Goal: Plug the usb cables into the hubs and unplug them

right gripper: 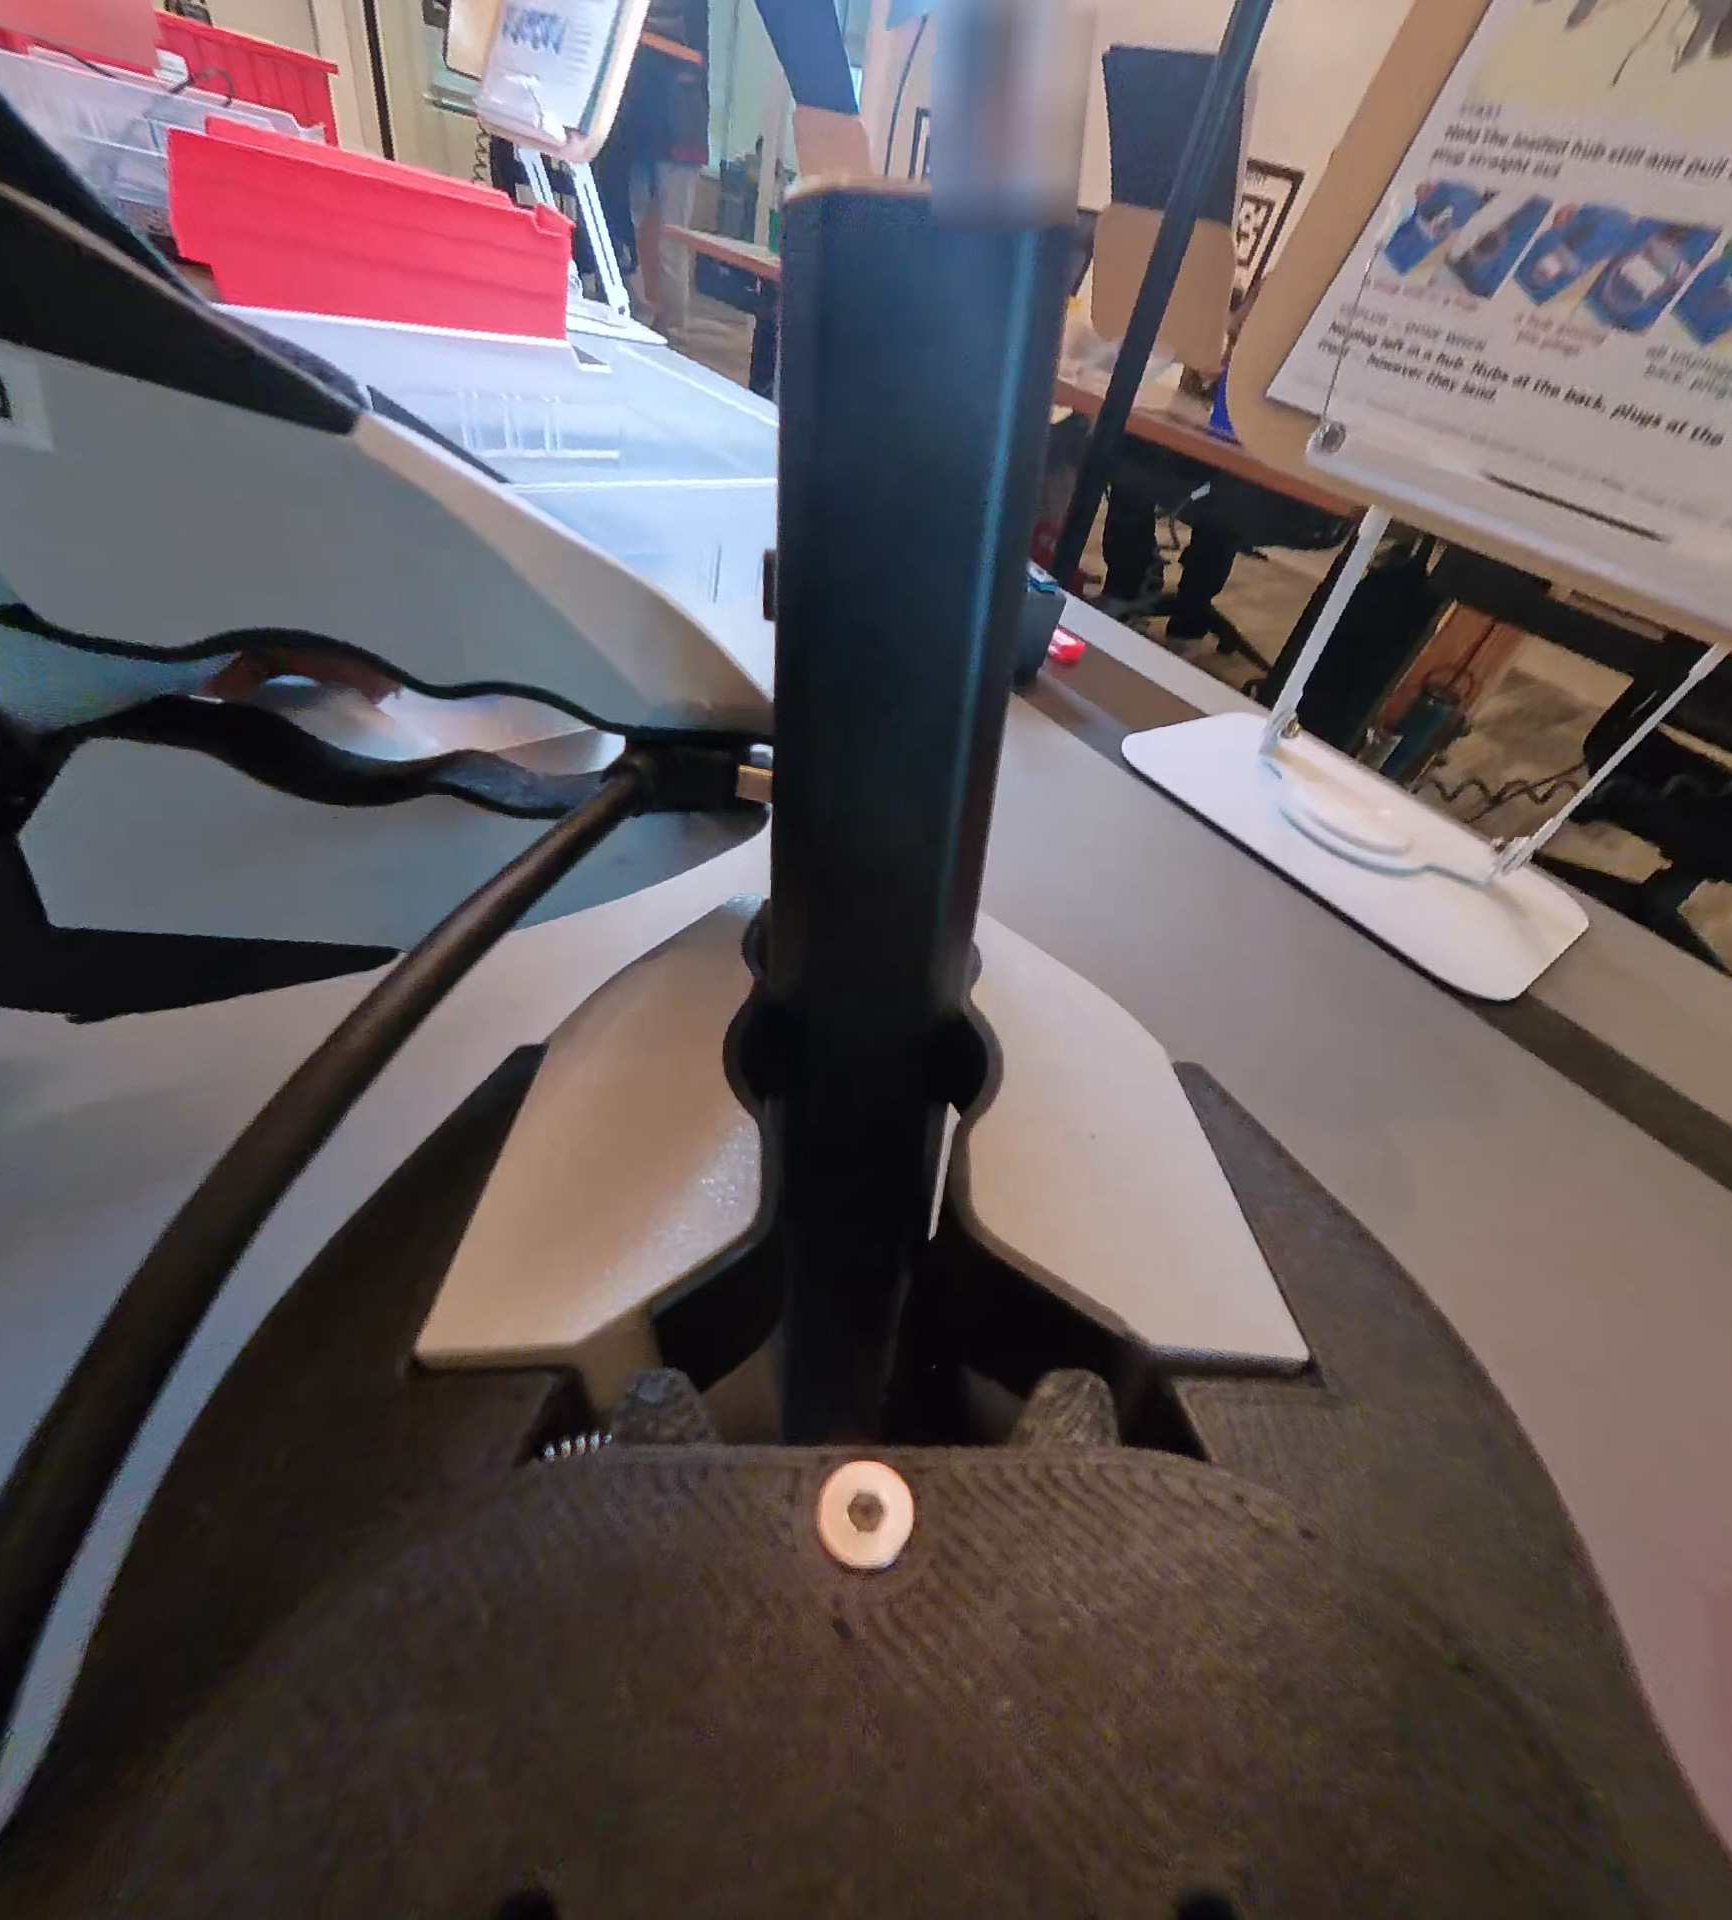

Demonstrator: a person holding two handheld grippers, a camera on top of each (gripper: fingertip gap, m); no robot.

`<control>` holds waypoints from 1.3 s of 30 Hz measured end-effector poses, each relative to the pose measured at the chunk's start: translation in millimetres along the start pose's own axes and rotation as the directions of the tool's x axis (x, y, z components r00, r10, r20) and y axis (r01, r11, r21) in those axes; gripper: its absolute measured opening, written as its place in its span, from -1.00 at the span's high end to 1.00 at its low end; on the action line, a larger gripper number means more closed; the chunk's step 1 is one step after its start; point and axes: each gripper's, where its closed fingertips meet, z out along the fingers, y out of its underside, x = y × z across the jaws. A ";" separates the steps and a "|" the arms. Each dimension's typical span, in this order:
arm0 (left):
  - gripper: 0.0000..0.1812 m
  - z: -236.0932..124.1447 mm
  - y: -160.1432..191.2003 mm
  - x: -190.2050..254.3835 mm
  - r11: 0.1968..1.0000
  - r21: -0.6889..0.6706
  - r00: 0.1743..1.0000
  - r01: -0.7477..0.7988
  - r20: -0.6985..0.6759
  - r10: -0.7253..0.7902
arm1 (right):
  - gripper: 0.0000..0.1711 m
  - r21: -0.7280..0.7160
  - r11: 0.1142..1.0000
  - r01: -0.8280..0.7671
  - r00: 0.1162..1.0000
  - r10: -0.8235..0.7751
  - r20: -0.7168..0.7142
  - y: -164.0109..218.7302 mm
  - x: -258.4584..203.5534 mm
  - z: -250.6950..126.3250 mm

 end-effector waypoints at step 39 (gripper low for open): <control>0.92 -8.3 -11.8 -8.8 0.984 0.116 0.991 0.133 0.004 -0.134 | 0.65 0.030 0.994 0.104 0.992 -0.102 -0.069 -12.5 7.0 -7.8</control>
